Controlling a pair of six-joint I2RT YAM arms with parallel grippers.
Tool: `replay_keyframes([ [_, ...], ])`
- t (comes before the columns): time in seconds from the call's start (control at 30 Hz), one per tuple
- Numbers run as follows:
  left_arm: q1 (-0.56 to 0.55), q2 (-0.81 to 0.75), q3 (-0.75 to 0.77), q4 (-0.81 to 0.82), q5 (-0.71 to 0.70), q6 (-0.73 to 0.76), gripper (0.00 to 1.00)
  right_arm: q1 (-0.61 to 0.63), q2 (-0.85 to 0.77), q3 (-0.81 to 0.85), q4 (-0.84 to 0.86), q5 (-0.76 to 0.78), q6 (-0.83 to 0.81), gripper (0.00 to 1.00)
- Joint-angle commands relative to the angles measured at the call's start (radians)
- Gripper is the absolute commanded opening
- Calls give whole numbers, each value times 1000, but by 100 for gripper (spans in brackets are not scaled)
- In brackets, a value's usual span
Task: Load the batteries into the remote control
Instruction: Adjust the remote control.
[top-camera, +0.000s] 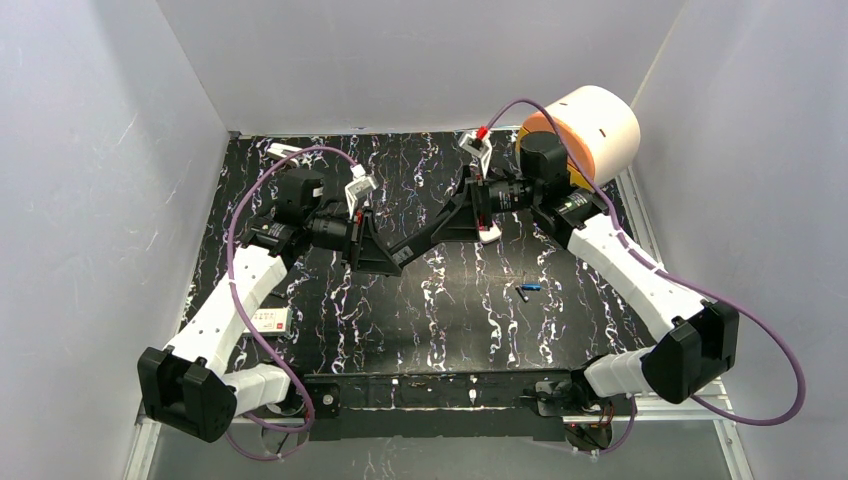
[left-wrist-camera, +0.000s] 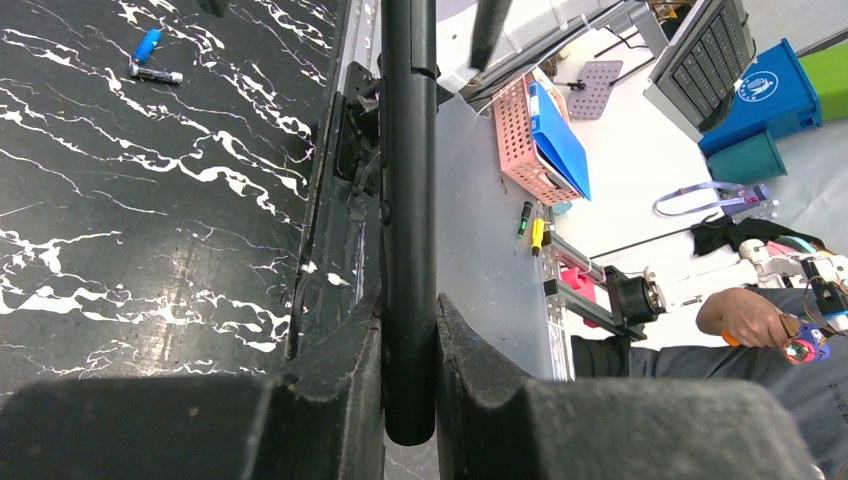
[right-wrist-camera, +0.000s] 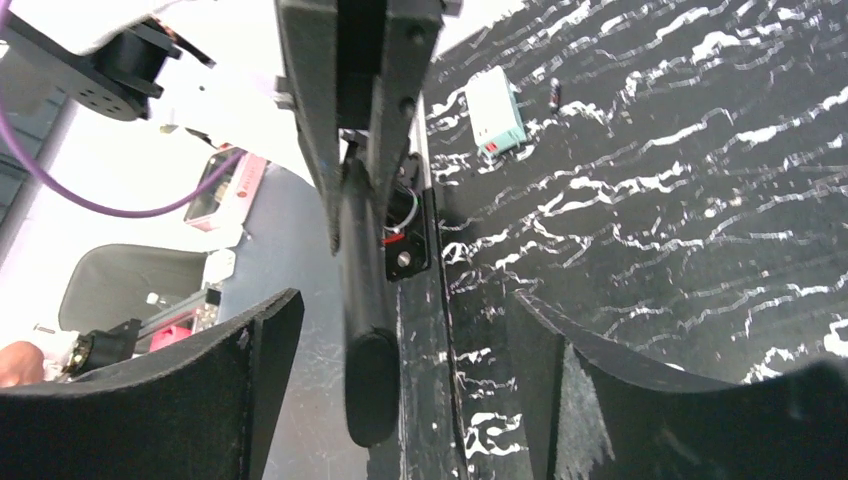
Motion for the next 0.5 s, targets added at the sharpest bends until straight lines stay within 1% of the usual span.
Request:
replay_keyframes([
  [0.0, -3, -22, 28, -29, 54, 38, 0, -1, -22, 19, 175, -65, 124, 77],
  [0.07, -4, -24, 29, -35, 53, 42, 0, -1, -4, 19, 196, -71, 156, 66],
  [0.1, -3, -26, 30, -37, 47, 44, 0, -1, 3, 18, 209, -81, 176, 59],
  [0.17, -4, -26, 45, -28, 20, 14, 0, -1, 14, 2, 268, -96, 240, 40],
  [0.23, -3, -21, 81, -10, -23, -78, 3, -1, 33, -24, 371, -147, 338, 17],
  [0.27, -3, -18, 99, 4, -36, -110, 6, -1, 37, -34, 416, -155, 385, 12],
  [0.33, -3, -23, 117, 63, -60, -192, 14, -1, 37, -51, 507, -152, 458, 8],
  [0.4, -4, -39, 106, 145, -66, -261, 15, 0, 36, -54, 569, -143, 506, 5],
  [0.43, -4, -47, 101, 181, -69, -288, 21, -1, 36, -49, 584, -136, 522, 4],
  [0.47, -3, -54, 97, 209, -77, -314, 31, -1, 36, -41, 587, -128, 531, 3],
])
